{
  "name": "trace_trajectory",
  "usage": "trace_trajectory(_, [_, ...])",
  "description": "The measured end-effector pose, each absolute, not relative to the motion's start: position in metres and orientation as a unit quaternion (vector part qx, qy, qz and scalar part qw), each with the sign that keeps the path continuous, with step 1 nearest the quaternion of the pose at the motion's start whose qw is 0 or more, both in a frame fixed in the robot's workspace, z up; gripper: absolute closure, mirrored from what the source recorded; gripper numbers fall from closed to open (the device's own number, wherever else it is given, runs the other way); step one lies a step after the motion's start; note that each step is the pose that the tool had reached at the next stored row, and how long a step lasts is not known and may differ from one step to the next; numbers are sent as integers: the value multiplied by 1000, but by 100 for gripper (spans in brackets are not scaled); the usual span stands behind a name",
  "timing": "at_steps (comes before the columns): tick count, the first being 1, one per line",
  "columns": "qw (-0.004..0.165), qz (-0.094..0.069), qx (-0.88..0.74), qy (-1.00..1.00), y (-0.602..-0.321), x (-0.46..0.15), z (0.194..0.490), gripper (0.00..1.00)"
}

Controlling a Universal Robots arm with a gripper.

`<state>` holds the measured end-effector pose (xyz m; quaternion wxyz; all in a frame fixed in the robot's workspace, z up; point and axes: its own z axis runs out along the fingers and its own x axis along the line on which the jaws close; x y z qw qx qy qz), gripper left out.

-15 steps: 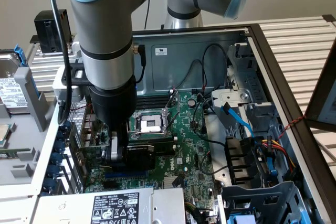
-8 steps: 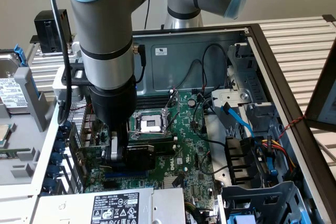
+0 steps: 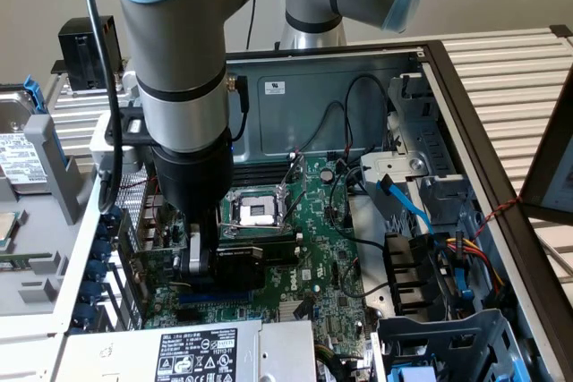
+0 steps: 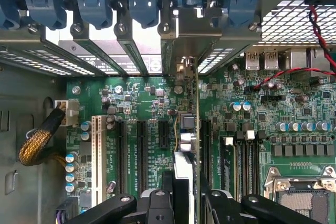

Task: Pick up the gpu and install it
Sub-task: 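Insert the gpu into the slot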

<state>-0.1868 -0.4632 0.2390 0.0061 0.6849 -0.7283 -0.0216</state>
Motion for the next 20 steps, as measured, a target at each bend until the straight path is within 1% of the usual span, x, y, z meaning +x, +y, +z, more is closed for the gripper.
trace_trajectory(20, [6,-22,687,-726,-463,-187,238,72])
